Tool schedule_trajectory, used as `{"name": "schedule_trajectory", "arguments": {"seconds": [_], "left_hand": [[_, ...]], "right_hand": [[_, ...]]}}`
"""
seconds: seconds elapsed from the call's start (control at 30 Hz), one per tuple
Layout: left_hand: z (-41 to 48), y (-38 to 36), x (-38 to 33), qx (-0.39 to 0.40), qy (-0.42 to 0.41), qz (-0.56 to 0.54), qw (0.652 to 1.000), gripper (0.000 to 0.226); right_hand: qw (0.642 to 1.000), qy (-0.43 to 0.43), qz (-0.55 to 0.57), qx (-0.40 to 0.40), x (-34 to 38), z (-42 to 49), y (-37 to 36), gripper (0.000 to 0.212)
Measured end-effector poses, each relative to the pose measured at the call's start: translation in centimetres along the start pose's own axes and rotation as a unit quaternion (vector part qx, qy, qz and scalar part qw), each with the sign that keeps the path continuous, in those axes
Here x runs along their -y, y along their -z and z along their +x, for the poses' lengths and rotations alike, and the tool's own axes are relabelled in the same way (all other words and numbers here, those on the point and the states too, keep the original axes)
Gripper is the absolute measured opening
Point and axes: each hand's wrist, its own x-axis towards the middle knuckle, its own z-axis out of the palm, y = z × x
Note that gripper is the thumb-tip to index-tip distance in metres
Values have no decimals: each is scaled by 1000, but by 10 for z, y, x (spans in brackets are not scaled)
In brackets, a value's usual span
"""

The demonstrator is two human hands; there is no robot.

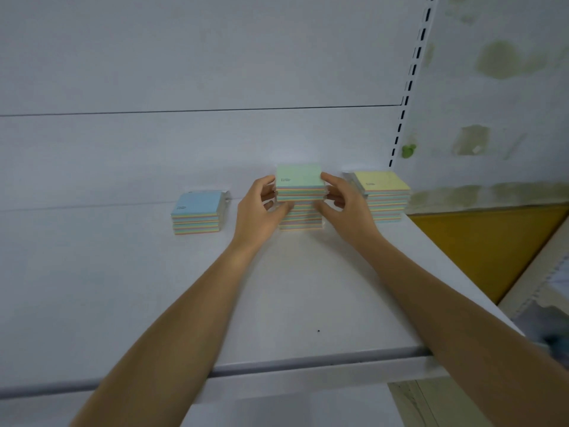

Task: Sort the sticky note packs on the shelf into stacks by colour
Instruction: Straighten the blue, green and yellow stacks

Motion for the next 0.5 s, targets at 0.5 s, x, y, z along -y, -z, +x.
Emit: {"name": "schedule_trajectory", "arguments": {"seconds": [0.5], "left_hand": [[1, 2, 5, -4, -38, -2, 999, 37]], "right_hand": [[998, -45, 41, -18, 1, 6, 2, 27]]}}
